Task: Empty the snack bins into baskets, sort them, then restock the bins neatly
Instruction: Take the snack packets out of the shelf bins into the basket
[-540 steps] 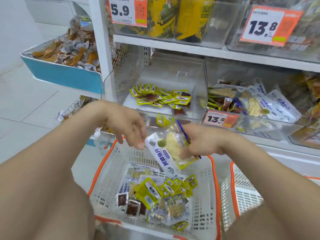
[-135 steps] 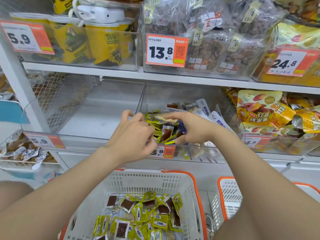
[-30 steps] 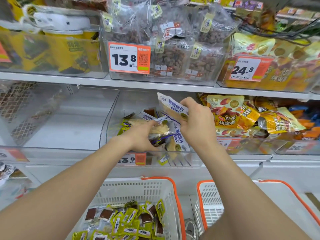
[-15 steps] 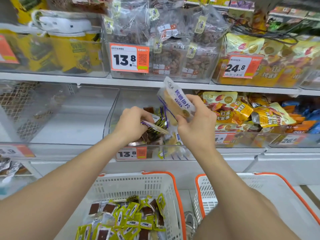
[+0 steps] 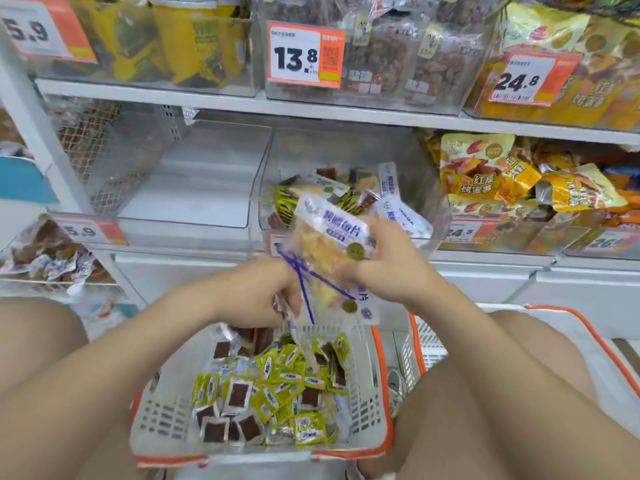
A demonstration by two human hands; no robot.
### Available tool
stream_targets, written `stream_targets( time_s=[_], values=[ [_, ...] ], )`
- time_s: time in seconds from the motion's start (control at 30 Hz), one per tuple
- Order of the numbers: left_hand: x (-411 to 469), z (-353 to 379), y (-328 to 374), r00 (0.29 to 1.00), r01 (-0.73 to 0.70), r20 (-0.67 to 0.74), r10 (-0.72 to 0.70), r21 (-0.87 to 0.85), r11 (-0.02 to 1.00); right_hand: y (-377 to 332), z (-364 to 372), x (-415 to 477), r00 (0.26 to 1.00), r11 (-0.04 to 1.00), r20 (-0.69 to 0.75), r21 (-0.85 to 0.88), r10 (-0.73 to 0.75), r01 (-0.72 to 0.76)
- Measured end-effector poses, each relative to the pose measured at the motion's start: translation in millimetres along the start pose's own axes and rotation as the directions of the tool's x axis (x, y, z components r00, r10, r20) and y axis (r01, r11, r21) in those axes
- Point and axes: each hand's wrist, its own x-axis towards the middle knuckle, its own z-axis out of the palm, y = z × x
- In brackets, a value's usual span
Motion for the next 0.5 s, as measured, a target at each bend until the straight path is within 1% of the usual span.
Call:
stream_targets(
  time_s=[0.03,0.1,0.13,0.17,0.2,0.23,0.3,0.33,0.37,0.4,0.43,0.47,0.5],
  values=[
    [3,10,-8,0.998,0.035,0.060,-0.038,0.038,0.999,3,7,1,0.995,0.989,0.095,-0.145,0.026,-0.012],
    [5,22,-18,0.980,0.101,0.163,-0.111,0.070,0.992,10,25,3,0.974,0.926,0.201,-0.376,0.100,-0.017],
    [5,23,-21,0.964,0.138,0.225,-0.142,0.035,0.990,13,34,3,0.965,0.893,0.233,-0.450,0.122,-0.004],
    [5,23,-23,0.945,0.187,0.278,-0.169,-0.038,0.982,18,42,4,0.954,0.862,0.266,-0.506,0.140,0.015],
    [3,21,-23,0.931,0.239,0.305,-0.199,-0.102,0.966,23,49,5,0.940,0.836,0.296,-0.548,0.168,0.023],
    [3,18,-22,0.931,0.268,0.290,-0.220,-0.139,0.953,26,54,7,0.929,0.817,0.314,-0.577,0.197,0.022],
    [4,9,-22,0.969,0.211,0.138,-0.204,-0.030,0.977,31,58,13,0.927,0.790,0.322,-0.611,0.190,0.050],
    [5,6,-21,0.980,0.195,0.030,-0.196,0.040,0.980,30,56,17,0.942,0.781,0.307,-0.618,0.138,0.087],
    [6,3,-20,0.977,0.197,-0.096,-0.190,0.070,0.978,25,51,22,0.961,0.786,0.271,-0.605,0.055,0.125],
    [8,-1,-18,0.956,0.192,-0.235,-0.174,0.054,0.980,19,45,25,0.978,0.814,0.207,-0.560,-0.039,0.151],
    [11,-5,-14,0.919,0.159,-0.369,-0.142,0.017,0.987,13,37,30,0.986,0.850,0.123,-0.501,-0.115,0.162],
    [15,-11,-9,0.875,0.095,-0.474,-0.093,-0.021,0.995,8,27,36,0.987,0.883,0.034,-0.443,-0.157,0.155],
    [20,-17,-3,0.834,0.029,-0.550,-0.042,-0.031,0.999,4,16,45,0.985,0.908,-0.044,-0.398,-0.166,0.135]
  ],
)
